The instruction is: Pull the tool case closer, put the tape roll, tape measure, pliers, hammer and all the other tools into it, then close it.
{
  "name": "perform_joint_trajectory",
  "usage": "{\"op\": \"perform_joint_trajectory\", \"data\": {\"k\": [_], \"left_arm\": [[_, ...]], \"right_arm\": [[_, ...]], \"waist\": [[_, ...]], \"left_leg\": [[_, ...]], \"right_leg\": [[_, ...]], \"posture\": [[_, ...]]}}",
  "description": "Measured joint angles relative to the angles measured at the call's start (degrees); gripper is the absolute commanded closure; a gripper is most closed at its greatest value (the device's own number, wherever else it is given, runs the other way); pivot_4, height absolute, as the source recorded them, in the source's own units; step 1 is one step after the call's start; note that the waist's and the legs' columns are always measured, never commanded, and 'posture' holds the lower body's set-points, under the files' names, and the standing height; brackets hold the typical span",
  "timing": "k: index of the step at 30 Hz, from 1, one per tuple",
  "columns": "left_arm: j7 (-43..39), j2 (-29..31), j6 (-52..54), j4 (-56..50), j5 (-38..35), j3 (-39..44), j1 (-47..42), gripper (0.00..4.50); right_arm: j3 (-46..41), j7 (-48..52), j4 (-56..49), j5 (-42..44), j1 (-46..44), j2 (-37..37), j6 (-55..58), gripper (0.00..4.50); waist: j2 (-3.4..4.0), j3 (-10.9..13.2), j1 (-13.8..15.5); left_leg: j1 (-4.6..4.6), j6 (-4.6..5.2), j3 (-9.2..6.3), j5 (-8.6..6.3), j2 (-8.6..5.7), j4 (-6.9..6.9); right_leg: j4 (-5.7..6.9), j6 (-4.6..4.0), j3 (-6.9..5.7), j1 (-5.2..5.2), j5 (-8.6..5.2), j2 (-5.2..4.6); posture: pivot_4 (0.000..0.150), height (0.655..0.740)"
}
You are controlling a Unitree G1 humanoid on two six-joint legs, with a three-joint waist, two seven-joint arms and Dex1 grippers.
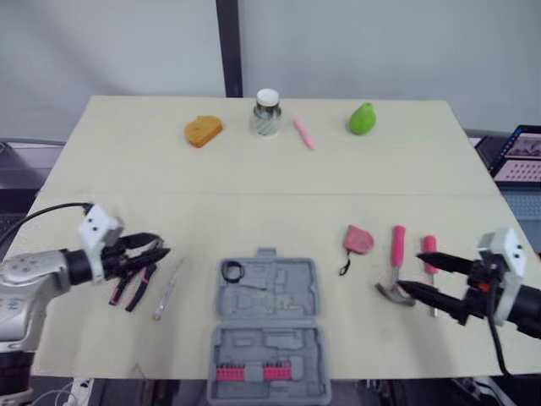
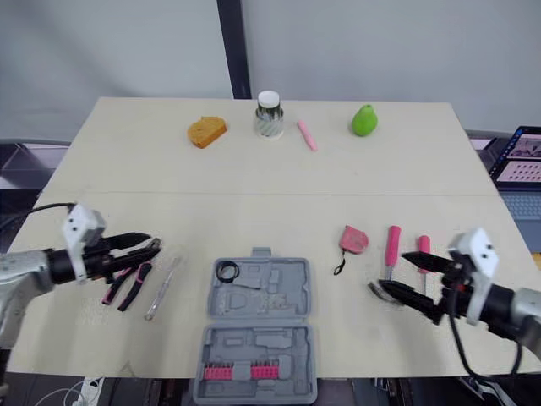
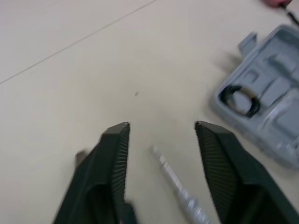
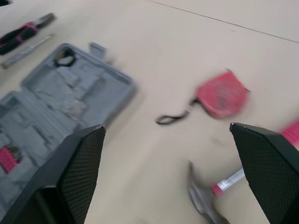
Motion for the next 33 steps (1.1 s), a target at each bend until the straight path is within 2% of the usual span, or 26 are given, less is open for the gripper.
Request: {"op": "perform_joint_trajectory", "data": {"k": [1,5,10,20,24,28,31,33], "left_arm": [[0.01,0.77,-1.12,2.43,0.43,1.98,0.97,0.05],[0.15,2.91,-6.19,10.25,2.3,6.34,3.22,0.05],[0.27,2.95,-10.38,15.94,3.8,8.82,6.55,0.05],[0.96,2.43,-10.58,15.1,3.92,9.89,8.56,0.05],[1.3,2.43,-9.58,13.88,3.77,9.89,8.5,0.05],[0.79,2.35,-5.89,6.64,1.22,8.78,6.36,0.05],[0.1,-0.01,-1.6,-4.07,-1.67,0.34,-0.73,0.05],[-0.42,-1.31,-0.28,-8.08,-2.7,-4.15,-3.72,0.05]], "right_arm": [[-1.18,0.65,3.79,-1.46,0.28,-0.06,-1.67,0.0],[-1.5,2.61,12.88,-5.8,-0.15,-0.11,-6.93,0.0],[-0.58,3.18,17.99,-9.27,-2.09,-0.34,-10.18,0.0],[1.65,3.49,20.46,-11.51,-3.7,-0.33,-11.62,0.0],[1.8,2.72,18.43,-11.43,-3.16,0.14,-10.77,0.0],[3.49,-2.83,8.51,-9.49,-3.57,5.09,-6.76,0.0],[10.41,-13.81,-2.33,-9.6,-8.74,11.21,-1.25,0.0],[13.05,-17.92,-5.12,-10.12,-10.74,13.18,0.47,0.0]], "waist": [[0.0,0.0,0.01],[0.03,0.0,-0.21],[0.04,0.0,-0.33],[0.04,0.0,-0.25],[0.04,0.0,-0.2],[0.06,0.0,-0.1],[0.1,-0.01,0.06],[0.13,-0.03,0.02]], "left_leg": [[0.0,0.0,0.0,0.0,0.01,-0.01],[0.03,0.0,0.1,-0.03,0.03,-0.11],[0.06,-0.05,0.16,-0.06,0.1,-0.13],[0.1,-0.07,0.2,-0.08,0.12,-0.12],[0.11,-0.06,0.22,-0.08,0.13,-0.12],[0.13,-0.07,0.21,-0.09,0.15,-0.09],[0.19,-0.1,0.18,-0.08,0.15,-0.03],[0.19,-0.13,0.22,-0.11,0.13,-0.05]], "right_leg": [[0.0,0.0,0.0,-0.01,0.0,0.0],[0.0,-0.01,0.02,-0.09,0.0,0.0],[0.01,-0.01,0.02,-0.11,0.0,0.03],[0.03,-0.01,0.03,-0.1,0.0,0.03],[0.04,-0.01,0.03,-0.11,0.0,0.03],[0.12,-0.01,0.08,-0.09,0.0,0.02],[0.24,-0.02,0.12,-0.06,0.01,0.02],[0.27,-0.03,0.19,-0.1,0.01,0.03]], "posture": [[0.15,0.74],[0.15,0.74],[0.15,0.74],[0.15,0.74],[0.15,0.74],[0.15,0.74],[0.15,0.74],[0.15,0.74]]}}
